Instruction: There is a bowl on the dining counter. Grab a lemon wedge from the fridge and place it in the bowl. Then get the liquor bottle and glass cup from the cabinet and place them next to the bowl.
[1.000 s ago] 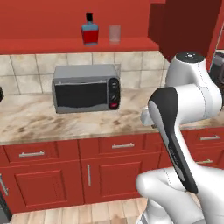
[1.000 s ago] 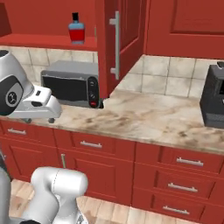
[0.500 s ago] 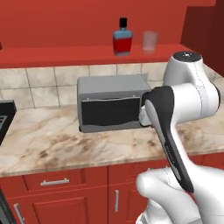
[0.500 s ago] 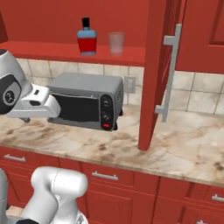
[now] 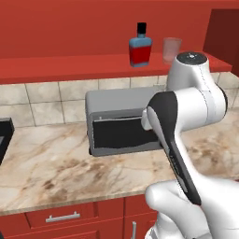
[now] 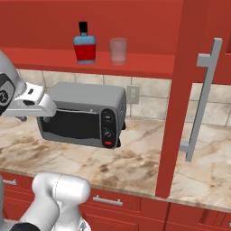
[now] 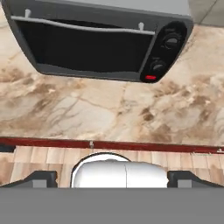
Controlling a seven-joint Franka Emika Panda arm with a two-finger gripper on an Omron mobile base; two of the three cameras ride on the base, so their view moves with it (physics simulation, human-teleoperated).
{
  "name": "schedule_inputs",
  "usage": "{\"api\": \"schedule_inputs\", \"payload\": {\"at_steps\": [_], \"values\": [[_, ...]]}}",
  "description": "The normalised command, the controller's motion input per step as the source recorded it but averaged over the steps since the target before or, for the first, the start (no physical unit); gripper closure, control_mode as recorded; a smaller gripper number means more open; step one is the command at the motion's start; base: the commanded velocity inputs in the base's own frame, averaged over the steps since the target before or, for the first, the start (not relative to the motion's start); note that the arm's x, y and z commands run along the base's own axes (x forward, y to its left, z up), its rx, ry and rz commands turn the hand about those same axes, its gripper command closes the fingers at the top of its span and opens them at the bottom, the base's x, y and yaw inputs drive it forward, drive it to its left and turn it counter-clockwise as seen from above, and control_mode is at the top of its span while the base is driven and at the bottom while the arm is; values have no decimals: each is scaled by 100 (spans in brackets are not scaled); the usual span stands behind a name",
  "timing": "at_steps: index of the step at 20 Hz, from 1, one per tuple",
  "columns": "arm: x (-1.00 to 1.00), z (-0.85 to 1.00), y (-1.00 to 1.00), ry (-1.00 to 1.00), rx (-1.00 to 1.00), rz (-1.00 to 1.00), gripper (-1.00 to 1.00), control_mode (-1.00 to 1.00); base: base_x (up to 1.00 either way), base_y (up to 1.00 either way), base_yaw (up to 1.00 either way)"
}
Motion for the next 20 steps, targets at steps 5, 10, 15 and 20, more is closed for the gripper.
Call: {"api": "schedule_inputs", "payload": {"at_steps": [5,10,15,20], "values": [[-33,83,10,-44,0,-5,-100,-100,0,0,0],[16,62,2,-33,0,-11,-100,-100,0,0,0],[63,31,16,-17,0,-10,-100,-100,0,0,0],[62,29,11,-17,0,-9,-100,-100,0,0,0]]}}
